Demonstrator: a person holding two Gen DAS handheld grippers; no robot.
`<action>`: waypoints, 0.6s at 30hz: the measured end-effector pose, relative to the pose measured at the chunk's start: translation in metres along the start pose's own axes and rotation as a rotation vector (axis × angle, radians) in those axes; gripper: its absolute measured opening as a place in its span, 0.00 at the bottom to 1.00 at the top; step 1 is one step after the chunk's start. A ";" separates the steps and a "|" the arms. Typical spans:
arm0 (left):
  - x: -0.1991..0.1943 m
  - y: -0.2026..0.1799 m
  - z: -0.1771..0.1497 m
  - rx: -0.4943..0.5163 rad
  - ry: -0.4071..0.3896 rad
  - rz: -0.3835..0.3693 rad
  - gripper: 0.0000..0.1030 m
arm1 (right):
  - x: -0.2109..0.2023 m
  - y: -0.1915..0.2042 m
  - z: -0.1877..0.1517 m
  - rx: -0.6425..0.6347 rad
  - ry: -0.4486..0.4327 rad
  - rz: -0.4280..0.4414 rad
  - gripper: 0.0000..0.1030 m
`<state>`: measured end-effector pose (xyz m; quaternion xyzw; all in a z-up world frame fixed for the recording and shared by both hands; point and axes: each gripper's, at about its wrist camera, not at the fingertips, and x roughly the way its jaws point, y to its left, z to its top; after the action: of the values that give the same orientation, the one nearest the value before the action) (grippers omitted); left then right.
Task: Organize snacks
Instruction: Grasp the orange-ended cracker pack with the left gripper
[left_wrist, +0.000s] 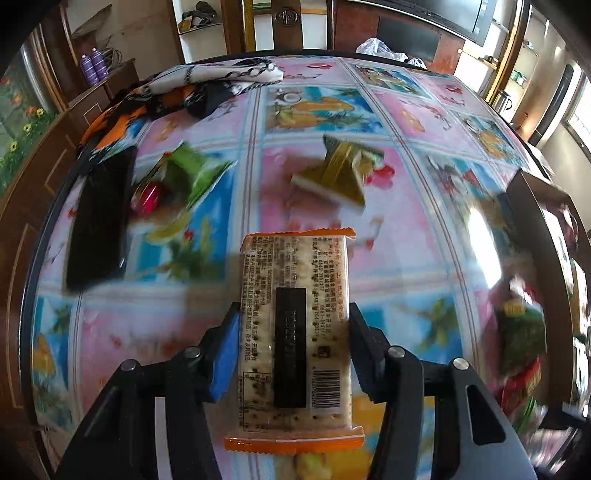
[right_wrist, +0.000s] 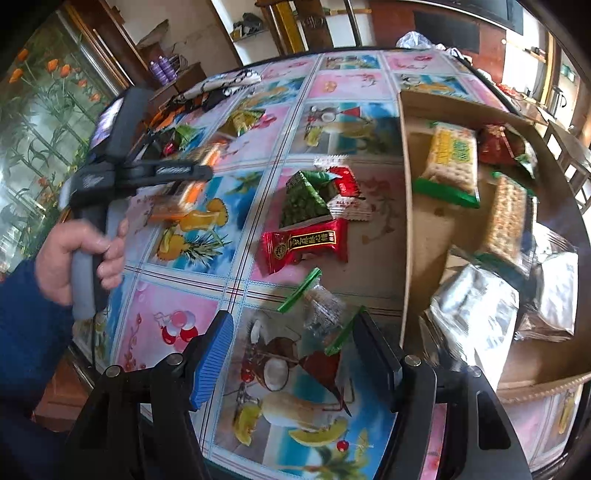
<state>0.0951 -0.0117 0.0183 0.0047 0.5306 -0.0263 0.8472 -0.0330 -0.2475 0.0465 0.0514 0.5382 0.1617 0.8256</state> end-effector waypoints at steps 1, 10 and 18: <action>-0.004 0.001 -0.007 -0.004 0.000 0.003 0.51 | 0.003 0.000 0.003 -0.003 0.007 -0.008 0.69; -0.033 0.011 -0.066 -0.017 0.008 0.017 0.51 | 0.033 -0.003 0.027 -0.030 0.079 0.005 0.69; -0.037 0.011 -0.072 -0.030 0.006 0.026 0.51 | 0.037 0.017 0.013 -0.110 0.137 0.024 0.69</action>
<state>0.0148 0.0036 0.0197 -0.0010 0.5334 -0.0075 0.8458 -0.0109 -0.2188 0.0246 0.0013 0.5831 0.2039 0.7864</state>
